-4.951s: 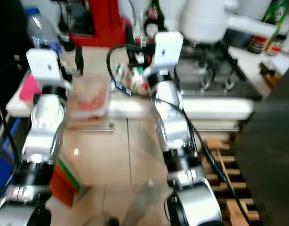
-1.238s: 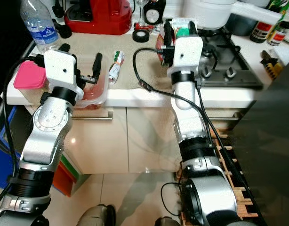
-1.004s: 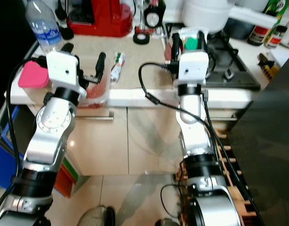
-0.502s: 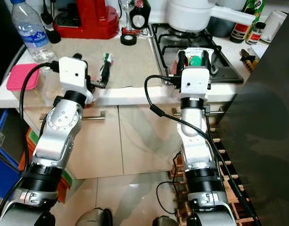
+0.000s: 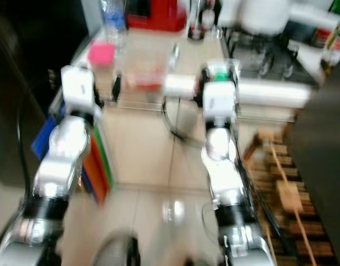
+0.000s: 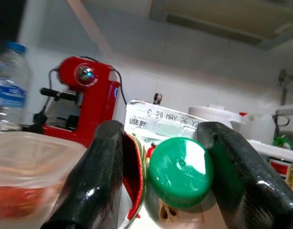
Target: Restocking fridge
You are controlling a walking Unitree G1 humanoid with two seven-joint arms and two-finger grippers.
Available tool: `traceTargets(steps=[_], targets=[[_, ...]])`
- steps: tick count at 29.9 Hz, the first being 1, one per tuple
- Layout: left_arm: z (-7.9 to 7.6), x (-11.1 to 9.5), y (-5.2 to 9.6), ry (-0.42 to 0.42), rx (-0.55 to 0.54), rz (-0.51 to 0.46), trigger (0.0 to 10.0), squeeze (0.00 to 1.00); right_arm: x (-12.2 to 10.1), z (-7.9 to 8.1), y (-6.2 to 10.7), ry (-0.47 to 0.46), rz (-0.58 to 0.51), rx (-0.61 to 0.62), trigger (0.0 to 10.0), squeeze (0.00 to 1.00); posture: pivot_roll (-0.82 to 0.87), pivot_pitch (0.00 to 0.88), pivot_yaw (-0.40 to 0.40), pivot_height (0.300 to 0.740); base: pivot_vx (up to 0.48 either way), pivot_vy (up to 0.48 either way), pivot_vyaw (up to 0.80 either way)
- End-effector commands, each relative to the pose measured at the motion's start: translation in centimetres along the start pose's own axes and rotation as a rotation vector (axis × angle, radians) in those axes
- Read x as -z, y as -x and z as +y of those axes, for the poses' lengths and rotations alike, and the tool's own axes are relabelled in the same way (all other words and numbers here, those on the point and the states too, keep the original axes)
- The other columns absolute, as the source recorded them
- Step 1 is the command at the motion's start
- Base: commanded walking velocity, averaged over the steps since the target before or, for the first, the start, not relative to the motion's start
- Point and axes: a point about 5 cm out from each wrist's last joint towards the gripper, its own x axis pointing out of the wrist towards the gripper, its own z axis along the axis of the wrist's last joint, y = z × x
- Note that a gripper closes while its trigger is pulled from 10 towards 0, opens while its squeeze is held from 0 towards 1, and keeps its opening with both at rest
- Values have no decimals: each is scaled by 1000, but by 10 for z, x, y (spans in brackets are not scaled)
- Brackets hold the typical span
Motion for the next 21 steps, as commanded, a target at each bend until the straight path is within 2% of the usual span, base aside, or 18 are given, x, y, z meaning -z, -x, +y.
traceTargets(steps=[1, 12, 17, 21], targets=[[-3, -5, -2, -6, 15, -18, 10000, 0, -3, -2, -3, 5, -15, 7, 0, 0, 22, 0, -10, 740, -341, 0, 0], [-6, -2, -2, -9, 27, -18, 10000, 0, 0, -3, 0, 13, -8, 5, 0, 0, 18, 0, -11, 740, -352, 0, 0], [-11, 1, 2, -2, 65, -22, 10000, 0, 4, -5, 2, 23, 5, 0, 0, 0, 15, 0, -12, 740, 0, 0, 0], [-12, 3, 4, 16, 72, -15, 10000, 0, 8, -7, 4, 31, 23, -1, 0, 0, 13, 0, -12, 740, 0, -461, 0]])
